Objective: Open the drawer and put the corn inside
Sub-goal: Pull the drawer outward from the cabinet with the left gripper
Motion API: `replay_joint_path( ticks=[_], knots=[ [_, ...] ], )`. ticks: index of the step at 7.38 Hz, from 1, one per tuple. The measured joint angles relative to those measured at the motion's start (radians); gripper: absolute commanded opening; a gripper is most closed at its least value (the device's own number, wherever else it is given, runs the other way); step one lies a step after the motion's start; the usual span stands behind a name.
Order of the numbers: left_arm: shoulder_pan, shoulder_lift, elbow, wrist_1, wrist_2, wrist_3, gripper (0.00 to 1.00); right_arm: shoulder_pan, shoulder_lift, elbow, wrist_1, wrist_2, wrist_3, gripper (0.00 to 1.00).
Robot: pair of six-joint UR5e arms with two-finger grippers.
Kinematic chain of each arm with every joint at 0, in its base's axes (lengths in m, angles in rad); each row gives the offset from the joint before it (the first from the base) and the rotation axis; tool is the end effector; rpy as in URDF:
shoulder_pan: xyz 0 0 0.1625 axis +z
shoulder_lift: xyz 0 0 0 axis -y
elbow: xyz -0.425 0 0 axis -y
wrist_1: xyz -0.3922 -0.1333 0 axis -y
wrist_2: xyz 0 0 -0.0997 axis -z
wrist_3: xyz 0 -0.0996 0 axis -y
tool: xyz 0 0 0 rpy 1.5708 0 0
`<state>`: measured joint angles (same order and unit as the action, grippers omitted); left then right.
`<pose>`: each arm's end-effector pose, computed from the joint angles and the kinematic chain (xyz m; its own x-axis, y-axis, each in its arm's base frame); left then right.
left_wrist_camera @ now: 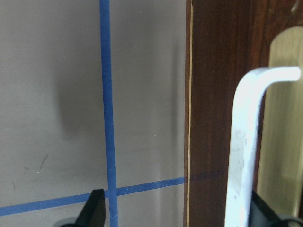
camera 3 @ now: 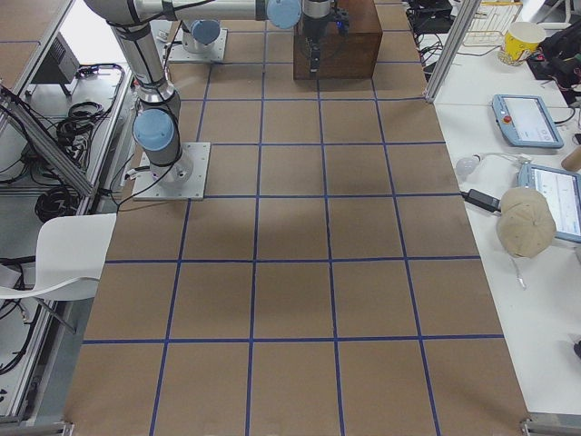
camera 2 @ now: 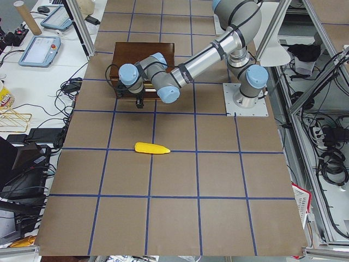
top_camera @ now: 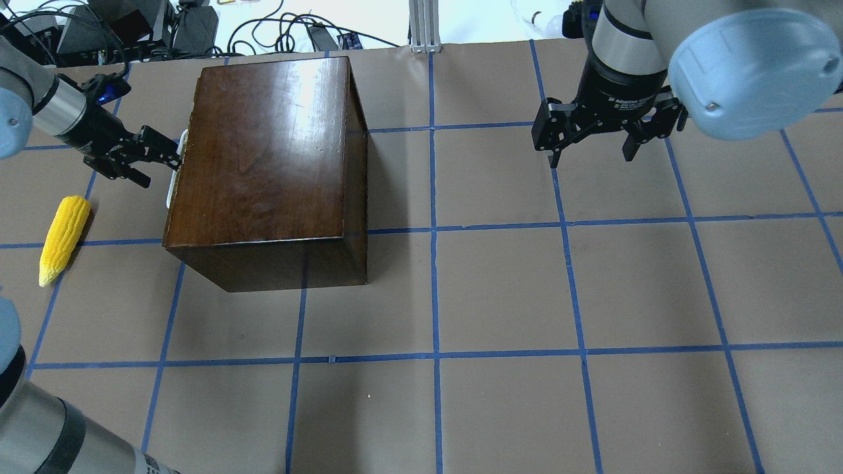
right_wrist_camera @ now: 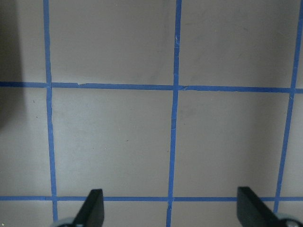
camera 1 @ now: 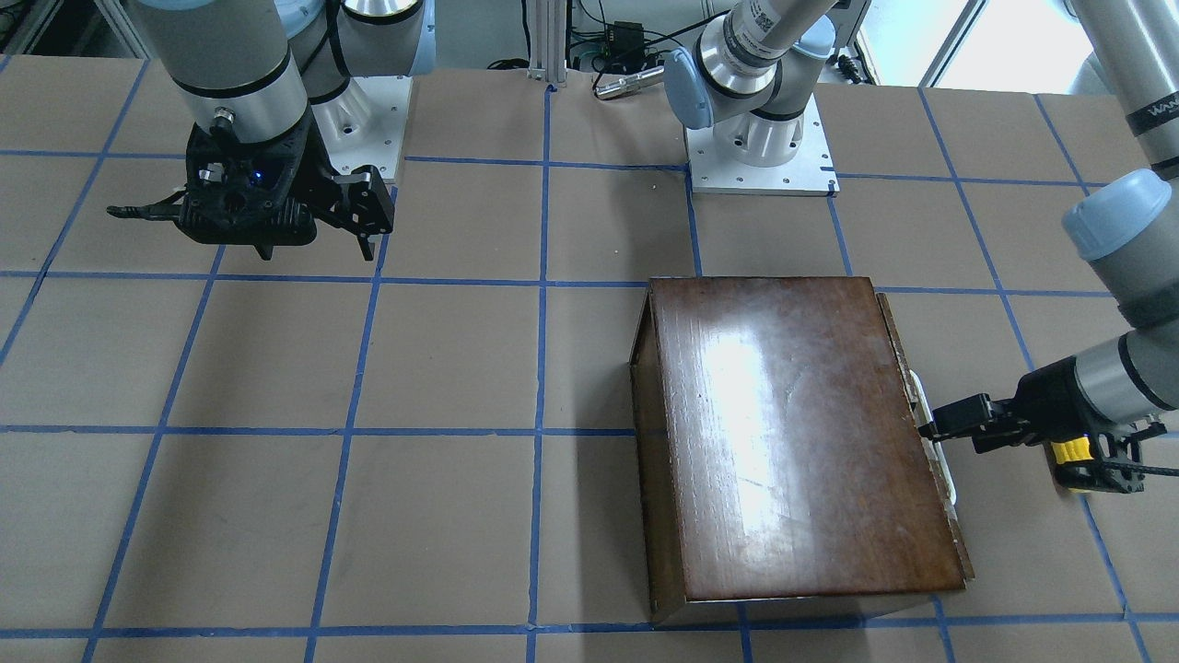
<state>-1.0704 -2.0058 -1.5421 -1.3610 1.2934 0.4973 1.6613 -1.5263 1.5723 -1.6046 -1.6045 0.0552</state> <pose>0.1558 -0.6197 0.2795 -0.9436 -0.0363 0.3292 -0.0232 0.9988 0.0435 0.1754 -0.4953 0.4683 -0.9988 -0.0357 0.0343 -0.0353 0.9993 0.0103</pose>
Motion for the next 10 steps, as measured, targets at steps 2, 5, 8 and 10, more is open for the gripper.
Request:
replay_joint_path(
  ticks=[2,5,8,10],
  knots=[
    [0.029,-0.002,0.004,0.008,0.002,-0.014,1.0,0.0,0.0,0.0,0.0,0.0,0.0,1.0],
    [0.065,-0.009,0.006,0.018,0.015,-0.023,1.0,0.0,0.0,0.0,0.0,0.0,0.0,1.0],
    [0.093,-0.011,0.007,0.025,0.042,-0.021,1.0,0.0,0.0,0.0,0.0,0.0,0.0,1.0],
    [0.117,-0.01,0.008,0.028,0.044,-0.02,1.0,0.0,0.0,0.0,0.0,0.0,0.0,1.0]
  ],
)
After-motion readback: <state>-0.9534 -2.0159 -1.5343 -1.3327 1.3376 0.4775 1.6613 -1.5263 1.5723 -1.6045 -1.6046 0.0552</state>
